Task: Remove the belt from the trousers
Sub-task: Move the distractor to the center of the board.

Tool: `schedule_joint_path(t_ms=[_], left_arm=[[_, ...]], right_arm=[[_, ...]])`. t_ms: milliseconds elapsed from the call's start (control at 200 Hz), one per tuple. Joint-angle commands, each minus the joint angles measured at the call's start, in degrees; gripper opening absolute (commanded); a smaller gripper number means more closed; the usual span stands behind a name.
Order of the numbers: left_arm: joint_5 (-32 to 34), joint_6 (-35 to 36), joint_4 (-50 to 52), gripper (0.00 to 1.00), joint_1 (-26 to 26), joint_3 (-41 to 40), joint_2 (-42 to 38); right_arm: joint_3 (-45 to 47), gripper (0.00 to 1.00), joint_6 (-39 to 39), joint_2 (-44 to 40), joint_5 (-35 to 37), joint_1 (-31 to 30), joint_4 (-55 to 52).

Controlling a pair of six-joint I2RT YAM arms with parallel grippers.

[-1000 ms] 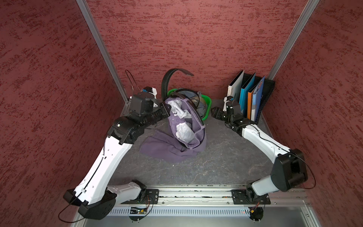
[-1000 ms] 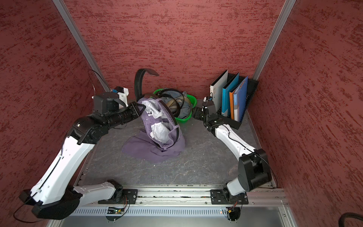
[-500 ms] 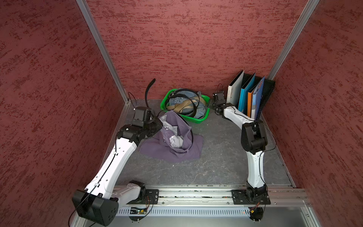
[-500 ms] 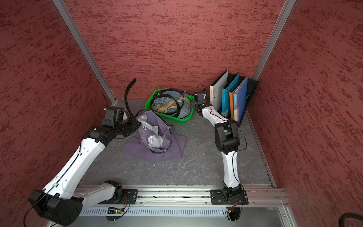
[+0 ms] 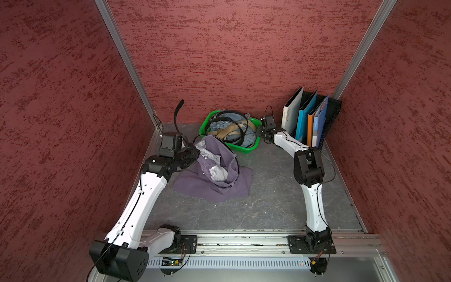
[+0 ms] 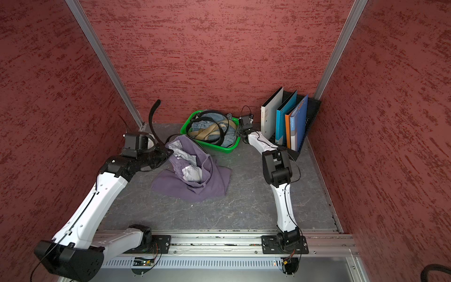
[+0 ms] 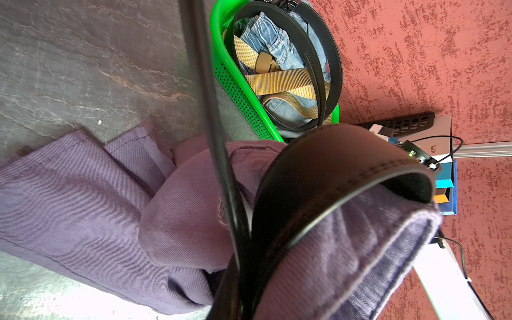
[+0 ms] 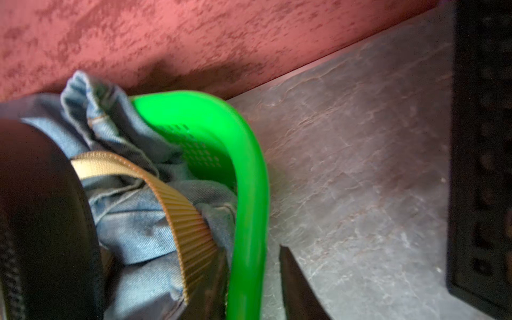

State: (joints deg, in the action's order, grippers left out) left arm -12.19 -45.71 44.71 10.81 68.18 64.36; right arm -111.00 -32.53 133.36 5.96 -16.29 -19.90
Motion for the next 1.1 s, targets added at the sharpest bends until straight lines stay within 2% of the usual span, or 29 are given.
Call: schedule_joint_path(t_ms=[0, 190, 316, 536, 706, 902, 927, 1002, 1097], left_arm=[[-2.38, -0.94, -4.86, 0.00, -0.78, 2.05, -2.31], [-3.13, -0.87, -4.79, 0.00, -2.29, 2.55, -2.89], [-3.10, -0.51, -4.33, 0.00, -2.63, 3.22, -2.79], [-3.76, -0.67, -4.53, 0.01, -2.72, 2.82, -2.75], [-4.52, -0.68, -4.47, 0.01, -2.70, 2.89, -2.73], [-5.22, -0.32, -3.64, 0.00, -2.72, 2.87, -3.63], [-5.42, -0.29, -3.54, 0.00, -2.72, 2.79, -3.77], [-5.87, 0.12, -3.01, 0.00, -2.71, 2.97, -4.01], [-5.89, 0.19, -3.00, 0.00, -2.72, 2.59, -4.62]], right_arm=[[-2.81, 0.24, -0.15, 3.25, -8.38, 0.84, 0.40], [-4.99, 0.20, 0.47, 5.43, -17.81, 1.09, 2.84], [-11.81, 0.20, 1.91, 9.32, -25.86, 0.76, 0.79], [-27.79, 0.18, 6.26, 16.59, -31.64, -3.34, -9.27], [-40.50, 0.19, 1.46, 24.49, -34.37, -6.69, -10.12], [-42.29, 0.22, -7.04, 28.29, -34.10, -9.51, 0.66], [-42.29, 0.25, -7.75, 28.55, -34.07, -9.83, 1.95], [-42.26, 0.41, -8.62, 28.52, -34.16, -10.55, 3.98], [-37.35, 0.62, -3.44, 23.72, -31.09, -11.58, 1.90]])
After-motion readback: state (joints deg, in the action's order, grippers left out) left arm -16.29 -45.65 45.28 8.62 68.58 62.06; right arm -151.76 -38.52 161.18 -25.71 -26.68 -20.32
